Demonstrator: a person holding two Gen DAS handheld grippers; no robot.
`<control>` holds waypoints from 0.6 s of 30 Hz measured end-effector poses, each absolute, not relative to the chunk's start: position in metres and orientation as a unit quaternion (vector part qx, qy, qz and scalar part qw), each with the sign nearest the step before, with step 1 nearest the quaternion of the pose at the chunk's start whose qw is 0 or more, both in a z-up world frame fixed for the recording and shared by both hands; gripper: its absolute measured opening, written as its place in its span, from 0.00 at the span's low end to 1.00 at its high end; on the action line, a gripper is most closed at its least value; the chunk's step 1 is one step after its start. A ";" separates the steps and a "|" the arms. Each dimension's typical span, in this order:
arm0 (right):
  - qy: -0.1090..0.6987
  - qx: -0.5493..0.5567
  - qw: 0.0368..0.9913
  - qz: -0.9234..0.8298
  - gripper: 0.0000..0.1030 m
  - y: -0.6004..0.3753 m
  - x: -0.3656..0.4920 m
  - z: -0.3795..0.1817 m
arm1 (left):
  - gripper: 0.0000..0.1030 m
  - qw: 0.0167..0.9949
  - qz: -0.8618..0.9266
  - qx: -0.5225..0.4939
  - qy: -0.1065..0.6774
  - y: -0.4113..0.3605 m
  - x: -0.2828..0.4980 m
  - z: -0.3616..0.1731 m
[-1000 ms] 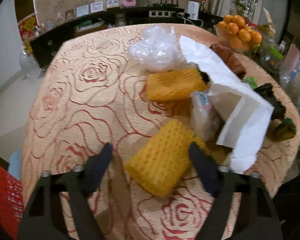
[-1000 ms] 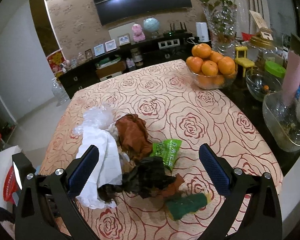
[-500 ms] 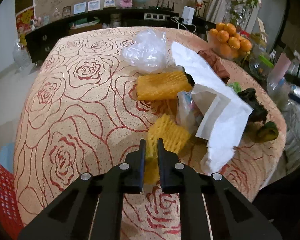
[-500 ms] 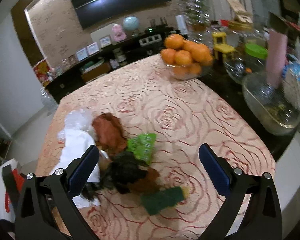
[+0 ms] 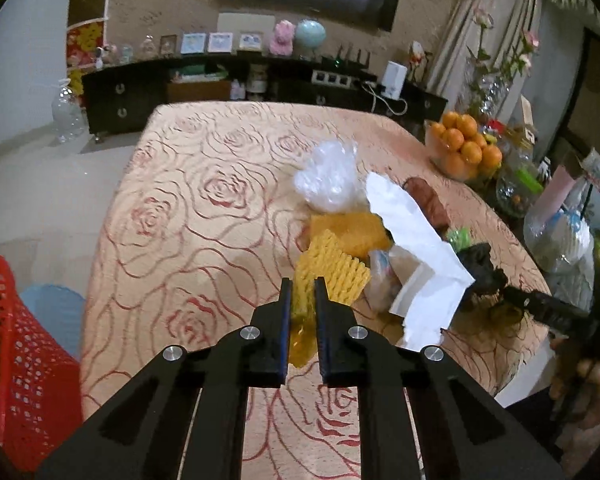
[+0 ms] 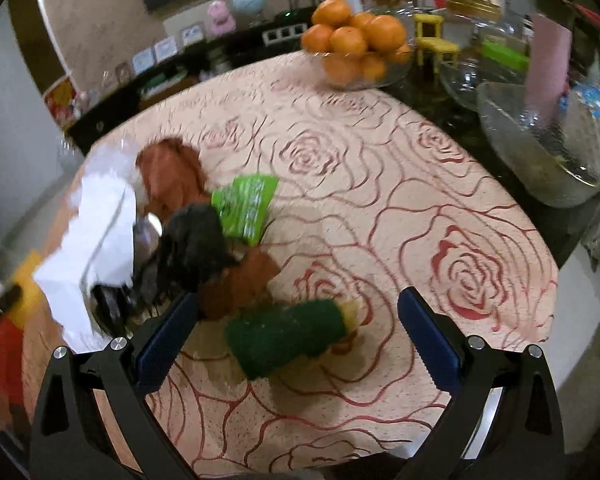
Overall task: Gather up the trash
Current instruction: 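Lift the yellow net with the left tool while the right tool grasps the green scrubber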
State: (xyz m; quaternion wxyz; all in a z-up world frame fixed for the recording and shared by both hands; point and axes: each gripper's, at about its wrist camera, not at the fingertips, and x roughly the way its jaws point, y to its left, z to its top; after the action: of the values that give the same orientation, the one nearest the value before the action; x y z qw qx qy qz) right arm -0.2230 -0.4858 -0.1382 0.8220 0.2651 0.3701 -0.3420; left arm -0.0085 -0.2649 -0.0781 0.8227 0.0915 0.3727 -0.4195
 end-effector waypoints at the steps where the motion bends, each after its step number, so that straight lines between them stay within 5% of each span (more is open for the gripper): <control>1: 0.374 0.261 0.822 -0.341 0.94 -0.485 -0.221 -0.140 | 0.10 0.824 -0.417 0.090 0.372 -0.263 -0.007 -0.077; 4: 0.390 0.246 0.822 -0.335 0.85 -0.482 -0.216 -0.146 | 0.10 0.828 -0.410 0.087 0.372 -0.258 -0.003 -0.075; 8: 0.411 0.238 0.817 -0.327 0.62 -0.481 -0.211 -0.157 | 0.10 0.833 -0.404 0.086 0.369 -0.253 -0.001 -0.076; 18: 0.386 0.233 0.828 -0.333 0.55 -0.481 -0.218 -0.142 | 0.10 0.844 -0.392 0.084 0.356 -0.246 -0.002 -0.069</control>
State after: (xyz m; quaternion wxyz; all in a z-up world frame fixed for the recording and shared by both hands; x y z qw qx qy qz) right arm -0.2181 -0.4814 -0.1424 0.8284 0.2326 0.3855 -0.3332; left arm -0.0022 -0.2463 -0.0690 0.8440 0.0838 0.3562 -0.3922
